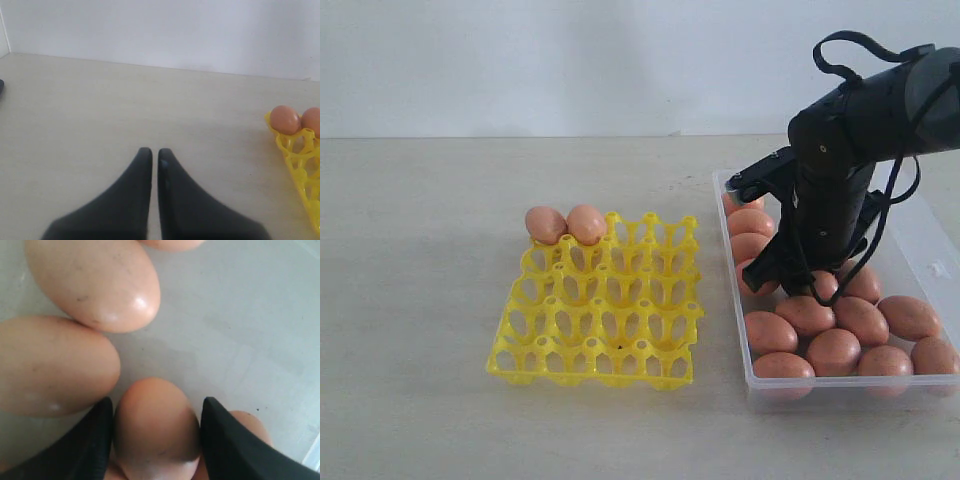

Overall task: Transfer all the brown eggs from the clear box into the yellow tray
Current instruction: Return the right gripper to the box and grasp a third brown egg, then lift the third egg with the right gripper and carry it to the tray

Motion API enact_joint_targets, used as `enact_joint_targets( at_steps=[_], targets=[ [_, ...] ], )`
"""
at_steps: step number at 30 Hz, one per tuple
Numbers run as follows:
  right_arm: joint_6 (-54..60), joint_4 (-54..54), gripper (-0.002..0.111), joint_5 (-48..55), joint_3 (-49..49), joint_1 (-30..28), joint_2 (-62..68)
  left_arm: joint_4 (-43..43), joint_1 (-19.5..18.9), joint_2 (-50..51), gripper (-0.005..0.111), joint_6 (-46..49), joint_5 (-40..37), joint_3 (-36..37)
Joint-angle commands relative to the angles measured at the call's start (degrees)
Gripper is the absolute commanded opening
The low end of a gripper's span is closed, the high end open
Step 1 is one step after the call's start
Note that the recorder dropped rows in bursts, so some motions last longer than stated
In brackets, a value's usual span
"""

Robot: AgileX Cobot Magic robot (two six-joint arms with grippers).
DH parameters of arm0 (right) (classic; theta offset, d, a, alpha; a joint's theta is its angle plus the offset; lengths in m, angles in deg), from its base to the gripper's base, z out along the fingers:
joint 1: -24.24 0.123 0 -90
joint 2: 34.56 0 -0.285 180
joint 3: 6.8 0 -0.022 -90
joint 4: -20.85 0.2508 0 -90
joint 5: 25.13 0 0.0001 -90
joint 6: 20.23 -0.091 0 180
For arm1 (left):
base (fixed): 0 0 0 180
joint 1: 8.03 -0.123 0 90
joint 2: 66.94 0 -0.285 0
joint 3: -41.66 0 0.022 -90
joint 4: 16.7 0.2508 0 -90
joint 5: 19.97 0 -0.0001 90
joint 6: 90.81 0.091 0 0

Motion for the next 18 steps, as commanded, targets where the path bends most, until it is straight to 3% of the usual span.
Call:
enact_joint_targets(
  at_steps=[1,7,18],
  targets=[
    [-1.7,0.3,0.017,-3.3,0.2,-0.4,-3.8,0.0,-0.2,-0.2,0.004,0.2,0.5,0.2],
    [-2.8,0.3,0.002,-4.7,0.2,-0.4,-8.7,0.0,-0.2,-0.2,0.004,0.2,0.5,0.2],
    [-2.8,1.7,0.001,-15.4,0.1,-0.4,-11.8,0.0,-0.2,-0.2,0.004,0.2,0.5,0.2]
  ],
)
